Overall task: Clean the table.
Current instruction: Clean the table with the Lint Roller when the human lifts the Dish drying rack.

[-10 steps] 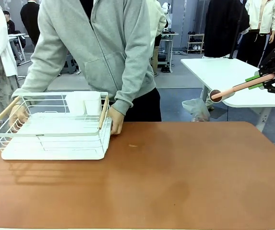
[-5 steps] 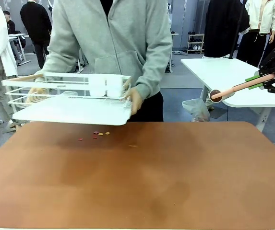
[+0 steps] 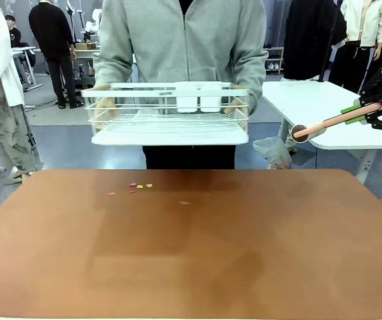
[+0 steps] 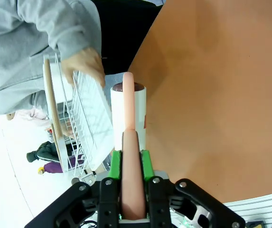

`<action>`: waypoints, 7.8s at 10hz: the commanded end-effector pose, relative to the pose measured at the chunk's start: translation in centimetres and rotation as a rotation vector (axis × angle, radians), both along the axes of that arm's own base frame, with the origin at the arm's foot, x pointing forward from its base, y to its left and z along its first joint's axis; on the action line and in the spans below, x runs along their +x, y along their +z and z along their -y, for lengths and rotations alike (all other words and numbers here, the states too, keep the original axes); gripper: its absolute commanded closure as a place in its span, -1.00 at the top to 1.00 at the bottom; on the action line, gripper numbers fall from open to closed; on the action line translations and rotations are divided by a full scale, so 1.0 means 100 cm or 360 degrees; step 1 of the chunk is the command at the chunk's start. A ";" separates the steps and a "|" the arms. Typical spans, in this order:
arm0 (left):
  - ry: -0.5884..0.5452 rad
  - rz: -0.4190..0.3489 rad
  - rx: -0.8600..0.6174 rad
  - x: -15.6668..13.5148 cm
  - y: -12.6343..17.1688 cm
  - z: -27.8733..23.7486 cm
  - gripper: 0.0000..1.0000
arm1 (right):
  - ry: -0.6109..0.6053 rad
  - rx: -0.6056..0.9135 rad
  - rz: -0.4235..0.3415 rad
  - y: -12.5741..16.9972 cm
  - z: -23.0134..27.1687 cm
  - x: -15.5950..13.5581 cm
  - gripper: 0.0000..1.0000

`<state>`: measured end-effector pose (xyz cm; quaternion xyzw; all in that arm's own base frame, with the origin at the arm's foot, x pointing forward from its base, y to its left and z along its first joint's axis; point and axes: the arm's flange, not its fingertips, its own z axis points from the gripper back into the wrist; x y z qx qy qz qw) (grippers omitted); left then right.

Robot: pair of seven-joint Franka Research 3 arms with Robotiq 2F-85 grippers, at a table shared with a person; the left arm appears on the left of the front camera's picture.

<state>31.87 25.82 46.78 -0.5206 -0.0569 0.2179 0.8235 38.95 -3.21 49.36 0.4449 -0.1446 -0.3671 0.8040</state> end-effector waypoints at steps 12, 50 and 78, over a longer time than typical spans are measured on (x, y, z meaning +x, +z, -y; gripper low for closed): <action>-0.0011 0.0017 -0.0004 -0.003 0.000 -0.002 1.00 | 0.0001 -0.0001 0.0002 0.000 -0.001 0.000 -1.00; -0.0011 0.0017 -0.0004 -0.003 0.000 -0.002 1.00 | 0.1245 -0.0441 0.0061 -0.139 -0.301 0.228 -0.58; -0.0011 0.0017 -0.0004 -0.003 0.000 -0.002 1.00 | 0.1407 -0.0257 -0.0279 -0.275 -0.484 0.295 -0.58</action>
